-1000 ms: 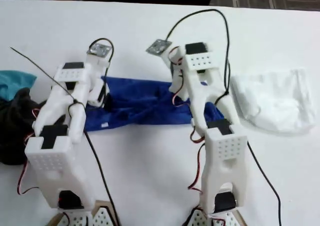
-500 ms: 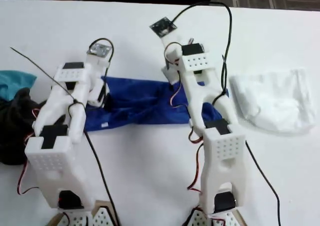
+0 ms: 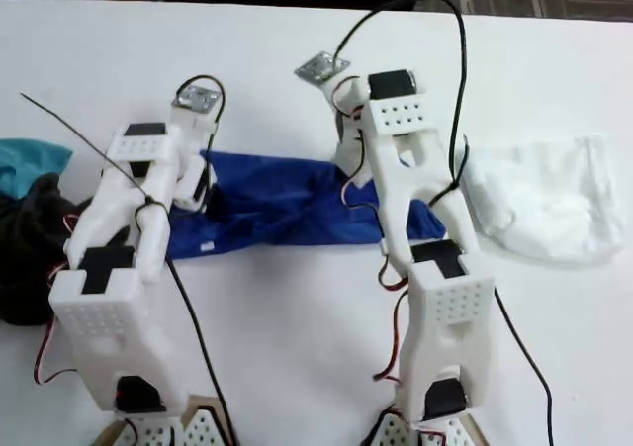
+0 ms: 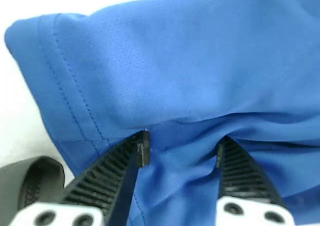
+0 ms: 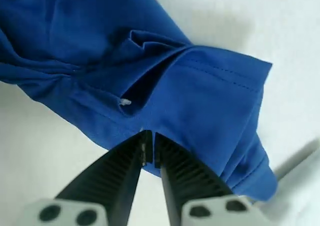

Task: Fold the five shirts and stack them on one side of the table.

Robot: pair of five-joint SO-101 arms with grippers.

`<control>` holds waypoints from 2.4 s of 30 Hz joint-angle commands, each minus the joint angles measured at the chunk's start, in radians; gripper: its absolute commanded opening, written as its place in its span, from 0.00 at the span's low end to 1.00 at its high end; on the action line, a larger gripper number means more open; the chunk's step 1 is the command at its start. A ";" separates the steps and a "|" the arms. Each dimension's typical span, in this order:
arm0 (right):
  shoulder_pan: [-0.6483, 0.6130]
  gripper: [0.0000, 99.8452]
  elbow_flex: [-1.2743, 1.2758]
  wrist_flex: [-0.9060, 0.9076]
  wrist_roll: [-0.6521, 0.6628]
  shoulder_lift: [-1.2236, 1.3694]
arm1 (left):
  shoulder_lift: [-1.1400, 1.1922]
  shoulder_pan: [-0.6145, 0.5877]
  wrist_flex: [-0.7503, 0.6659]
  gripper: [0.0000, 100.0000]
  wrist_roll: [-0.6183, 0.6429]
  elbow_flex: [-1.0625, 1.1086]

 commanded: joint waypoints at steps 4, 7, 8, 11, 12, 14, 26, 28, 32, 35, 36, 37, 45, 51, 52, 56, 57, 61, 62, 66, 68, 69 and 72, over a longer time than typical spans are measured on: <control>-0.027 0.02 0.014 -0.045 0.015 0.059 | -0.008 0.005 -0.048 0.23 -0.009 -0.001; -0.074 0.02 0.008 -0.091 0.015 0.128 | -0.008 0.005 -0.048 0.23 -0.009 -0.001; -0.096 0.02 0.008 -0.107 0.015 0.143 | -0.008 0.005 -0.048 0.23 -0.009 -0.001; -0.142 0.02 -0.014 -0.156 0.014 0.157 | -0.008 0.005 -0.048 0.23 -0.009 -0.001; -0.148 0.02 -0.029 -0.168 0.014 0.157 | -0.008 0.005 -0.048 0.23 -0.009 -0.001; -0.153 0.02 -0.089 -0.174 0.014 0.157 | -0.008 0.005 -0.048 0.23 -0.009 -0.001; -0.145 0.02 -0.210 -0.180 0.014 0.182 | -0.008 0.005 -0.049 0.23 -0.009 -0.001; -0.140 0.02 -0.195 -0.180 0.014 0.206 | -0.008 0.005 -0.049 0.23 -0.009 -0.001; -0.104 0.02 -0.210 -0.157 0.014 0.226 | -0.008 0.005 -0.049 0.23 -0.009 -0.001; -0.081 0.02 -0.269 -0.087 0.014 0.157 | -0.008 0.005 -0.049 0.23 -0.009 -0.001; -0.073 0.02 -0.288 -0.058 0.014 0.125 | -0.008 0.005 -0.049 0.23 -0.009 -0.001; -0.064 0.02 -0.307 -0.024 0.014 0.093 | -0.008 0.005 -0.049 0.23 -0.009 -0.001; 0.108 0.02 -0.141 0.039 0.017 -0.025 | -0.008 0.005 -0.049 0.23 -0.008 -0.001; 0.180 0.02 0.054 -0.062 0.017 0.012 | -0.008 0.005 -0.049 0.23 -0.008 -0.001; 0.185 0.02 0.080 -0.077 0.018 0.012 | -0.008 0.005 -0.049 0.23 -0.008 -0.001; 0.223 0.02 0.175 -0.130 0.021 0.012 | -0.008 0.005 -0.049 0.23 -0.008 -0.001; 0.240 0.02 0.196 -0.140 0.023 0.012 | -0.008 0.005 -0.049 0.23 -0.008 -0.001; 0.311 0.02 0.293 -0.159 0.025 0.001 | -0.008 0.005 -0.049 0.23 -0.008 -0.001; 0.326 0.02 0.315 -0.159 0.038 -0.005 | -0.008 0.005 -0.049 0.23 -0.008 -0.001; 0.355 0.02 0.393 -0.159 0.129 -0.067 | -0.008 0.006 -0.049 0.23 -0.008 -0.001; 0.348 0.02 0.428 -0.159 0.153 -0.110 | -0.008 0.006 -0.049 0.23 -0.008 -0.001; 0.344 0.02 0.445 -0.159 0.164 -0.130 | -0.008 0.006 -0.049 0.23 -0.008 -0.001; 0.321 0.02 0.497 -0.151 0.184 -0.191 | -0.008 0.006 -0.049 0.23 -0.008 -0.001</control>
